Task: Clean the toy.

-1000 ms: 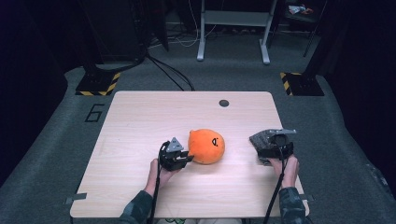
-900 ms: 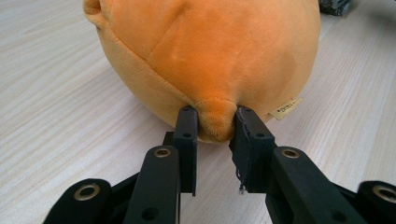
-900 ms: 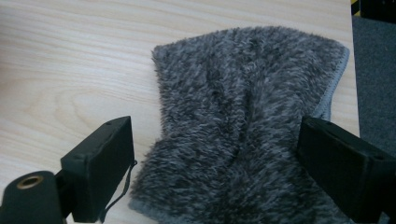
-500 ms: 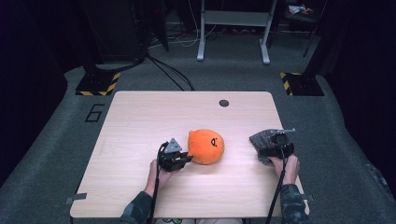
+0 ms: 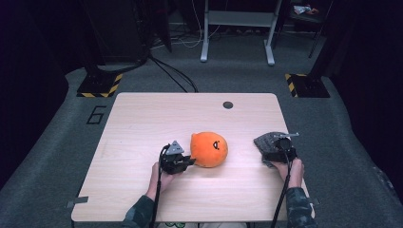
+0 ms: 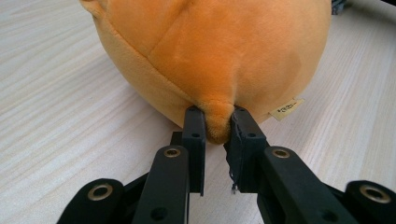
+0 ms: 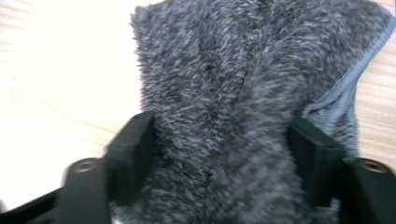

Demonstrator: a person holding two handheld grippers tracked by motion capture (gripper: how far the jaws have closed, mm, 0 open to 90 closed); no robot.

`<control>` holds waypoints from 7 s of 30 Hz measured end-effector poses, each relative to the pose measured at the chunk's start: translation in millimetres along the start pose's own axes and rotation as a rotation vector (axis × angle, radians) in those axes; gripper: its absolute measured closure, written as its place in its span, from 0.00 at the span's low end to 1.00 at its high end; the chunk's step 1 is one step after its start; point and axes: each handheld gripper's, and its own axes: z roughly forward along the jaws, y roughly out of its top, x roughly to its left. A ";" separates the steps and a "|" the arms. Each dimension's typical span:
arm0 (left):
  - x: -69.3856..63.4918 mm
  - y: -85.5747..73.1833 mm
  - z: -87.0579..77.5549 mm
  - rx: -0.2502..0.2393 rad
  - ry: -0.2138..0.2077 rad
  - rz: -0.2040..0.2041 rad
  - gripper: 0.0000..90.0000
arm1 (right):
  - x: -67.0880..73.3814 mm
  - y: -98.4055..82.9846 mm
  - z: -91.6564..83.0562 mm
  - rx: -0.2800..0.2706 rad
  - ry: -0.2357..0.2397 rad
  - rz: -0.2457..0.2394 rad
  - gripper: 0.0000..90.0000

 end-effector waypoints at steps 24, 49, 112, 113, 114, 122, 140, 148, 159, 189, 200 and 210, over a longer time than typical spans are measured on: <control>5.4 -20.4 2.0 -0.088 0.000 0.014 0.88 | 4.2 -7.3 -3.7 -0.072 0.023 0.032 0.76; 3.5 -20.6 0.8 -0.096 0.004 0.045 0.87 | 56.7 30.1 -54.7 -0.197 0.173 -0.098 0.77; -0.9 -21.1 1.5 -0.119 0.012 0.069 0.87 | 164.0 83.1 -54.9 -0.086 0.311 -0.367 0.76; -0.9 -21.1 1.5 -0.120 0.012 0.069 0.87 | 160.8 81.9 -54.5 -0.086 0.310 -0.360 0.76; -0.9 -21.1 1.4 -0.120 0.011 0.069 0.87 | 157.9 80.6 -54.2 -0.084 0.309 -0.348 0.76; -0.4 -21.0 0.8 -0.115 0.002 0.070 0.87 | 137.1 71.1 -50.5 -0.076 0.301 -0.292 0.76; -0.5 -21.1 0.9 -0.118 0.002 0.070 0.87 | 109.9 62.3 -46.0 -0.065 0.252 -0.224 0.76; -0.4 -21.1 0.8 -0.118 0.002 0.069 0.87 | 150.4 88.8 -68.8 -0.110 0.280 -0.333 0.76; -0.4 -21.1 0.7 -0.118 0.002 0.070 0.87 | 206.5 102.7 -61.8 -0.067 0.302 -0.486 0.76; -0.5 -21.1 0.8 -0.121 0.001 0.069 0.87 | 155.7 79.5 -56.2 -0.053 0.297 -0.362 0.75; -0.5 -21.2 0.7 -0.124 0.002 0.071 0.87 | 129.6 64.0 -46.7 -0.037 0.275 -0.283 0.75; -1.3 -21.6 0.5 -0.142 0.015 0.080 0.87 | 110.6 48.3 -30.1 0.015 0.221 -0.229 0.75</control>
